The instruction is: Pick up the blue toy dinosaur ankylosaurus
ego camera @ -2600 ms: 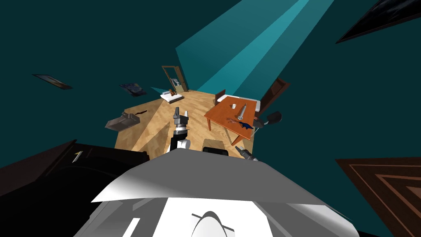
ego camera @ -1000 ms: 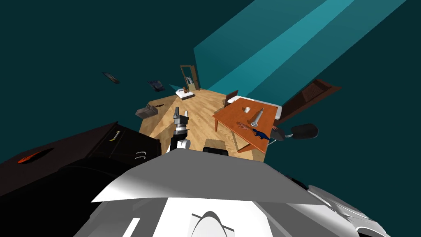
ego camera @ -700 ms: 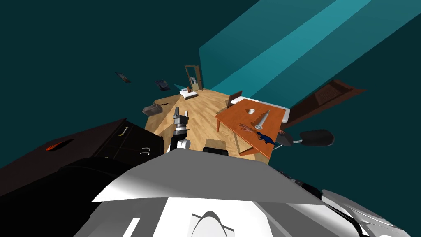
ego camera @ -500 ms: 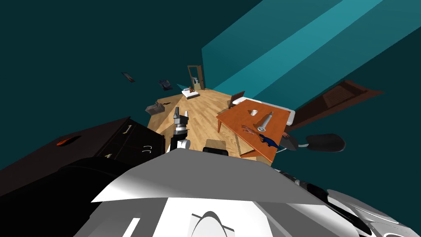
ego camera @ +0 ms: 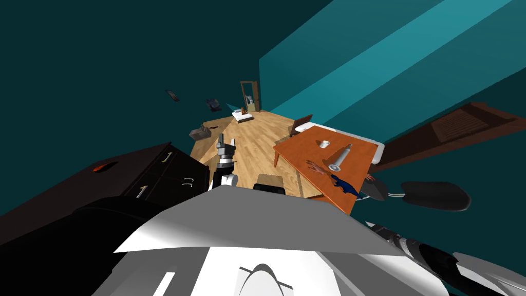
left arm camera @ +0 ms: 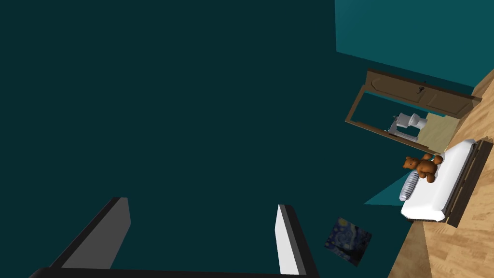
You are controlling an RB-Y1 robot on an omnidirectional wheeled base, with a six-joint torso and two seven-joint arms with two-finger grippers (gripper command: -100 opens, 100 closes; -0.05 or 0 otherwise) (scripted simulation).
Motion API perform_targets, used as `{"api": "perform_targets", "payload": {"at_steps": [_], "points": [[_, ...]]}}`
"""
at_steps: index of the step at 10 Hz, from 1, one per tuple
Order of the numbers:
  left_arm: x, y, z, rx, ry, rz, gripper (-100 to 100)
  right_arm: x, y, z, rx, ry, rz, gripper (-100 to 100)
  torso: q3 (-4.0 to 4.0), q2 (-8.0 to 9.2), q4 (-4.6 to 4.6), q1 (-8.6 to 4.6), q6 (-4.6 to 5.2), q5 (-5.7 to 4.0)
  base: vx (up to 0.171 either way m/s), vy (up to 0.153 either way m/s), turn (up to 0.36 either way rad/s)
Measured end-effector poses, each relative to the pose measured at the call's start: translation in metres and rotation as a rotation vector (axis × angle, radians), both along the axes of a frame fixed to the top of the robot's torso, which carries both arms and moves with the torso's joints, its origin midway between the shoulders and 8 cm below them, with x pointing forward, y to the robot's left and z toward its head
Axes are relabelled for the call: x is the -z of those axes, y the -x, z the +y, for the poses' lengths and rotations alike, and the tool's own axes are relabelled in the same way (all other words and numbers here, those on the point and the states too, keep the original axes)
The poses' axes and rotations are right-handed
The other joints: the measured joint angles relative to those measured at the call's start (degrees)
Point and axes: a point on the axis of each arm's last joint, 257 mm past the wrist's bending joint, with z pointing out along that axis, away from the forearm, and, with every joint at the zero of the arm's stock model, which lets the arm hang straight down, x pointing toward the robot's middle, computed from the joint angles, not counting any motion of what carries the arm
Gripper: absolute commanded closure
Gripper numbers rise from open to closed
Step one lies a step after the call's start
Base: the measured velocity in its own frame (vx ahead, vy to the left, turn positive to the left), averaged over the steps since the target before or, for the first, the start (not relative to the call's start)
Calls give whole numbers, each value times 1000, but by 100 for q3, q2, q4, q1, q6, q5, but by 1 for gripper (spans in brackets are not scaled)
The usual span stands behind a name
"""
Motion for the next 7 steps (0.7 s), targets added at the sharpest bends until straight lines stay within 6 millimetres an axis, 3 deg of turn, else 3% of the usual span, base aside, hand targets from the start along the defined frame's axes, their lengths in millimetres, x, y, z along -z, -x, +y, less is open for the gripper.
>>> {"api": "perform_targets", "payload": {"at_steps": [3, 7], "points": [[0, 0, 0, 0, 0, 0, 0, -8, 11, -27, -9, 59, 33, -100, 4, 6, 2, 3, 0, 0, 57, -15, 133], [0, 0, 0, 0, 0, 0, 0, -41, 32, -82, -42, 173, 110, -100, -16, -27, -6, -22, -2, -5, 131, -78, 273]]}}
